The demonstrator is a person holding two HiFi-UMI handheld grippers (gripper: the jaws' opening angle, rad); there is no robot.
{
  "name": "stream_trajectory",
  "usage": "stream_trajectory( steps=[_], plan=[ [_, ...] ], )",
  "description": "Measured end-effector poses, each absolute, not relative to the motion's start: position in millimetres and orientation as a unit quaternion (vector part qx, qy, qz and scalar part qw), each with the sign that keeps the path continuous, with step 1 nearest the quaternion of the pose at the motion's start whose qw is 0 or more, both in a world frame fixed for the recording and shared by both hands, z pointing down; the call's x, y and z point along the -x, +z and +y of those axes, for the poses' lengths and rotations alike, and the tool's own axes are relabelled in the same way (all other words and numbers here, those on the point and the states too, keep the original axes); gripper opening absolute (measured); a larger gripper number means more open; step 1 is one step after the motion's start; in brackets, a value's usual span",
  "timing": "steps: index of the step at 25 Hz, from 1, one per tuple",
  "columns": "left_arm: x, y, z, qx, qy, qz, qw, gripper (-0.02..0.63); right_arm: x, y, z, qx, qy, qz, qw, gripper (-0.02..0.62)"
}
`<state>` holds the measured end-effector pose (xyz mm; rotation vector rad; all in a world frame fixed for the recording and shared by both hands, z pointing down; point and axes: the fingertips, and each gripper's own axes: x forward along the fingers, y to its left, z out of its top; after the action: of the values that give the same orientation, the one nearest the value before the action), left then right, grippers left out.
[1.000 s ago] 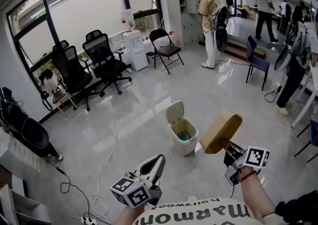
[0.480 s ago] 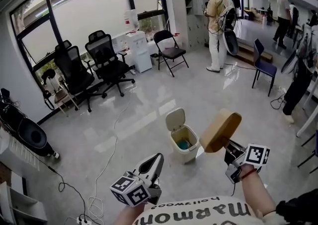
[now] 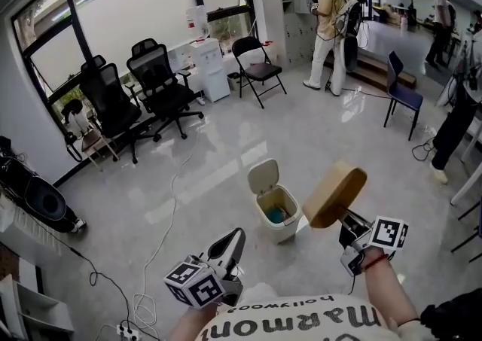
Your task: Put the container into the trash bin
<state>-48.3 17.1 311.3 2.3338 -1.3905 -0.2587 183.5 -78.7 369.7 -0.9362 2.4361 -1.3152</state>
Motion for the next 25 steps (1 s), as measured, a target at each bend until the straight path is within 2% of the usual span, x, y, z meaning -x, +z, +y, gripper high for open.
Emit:
stream_trajectory(
  steps=[12, 25],
  plan=[
    [51, 335, -17, -0.837, -0.073, -0.486, 0.238, -0.003, -181, 399, -102, 0.336, -0.475, 0.807, 0.098, 0.011],
    [69, 356, -139, -0.845, -0.066, -0.453, 0.277, -0.003, -167, 432, -190, 0.384, -0.518, 0.761, 0.071, 0.011]
  ],
)
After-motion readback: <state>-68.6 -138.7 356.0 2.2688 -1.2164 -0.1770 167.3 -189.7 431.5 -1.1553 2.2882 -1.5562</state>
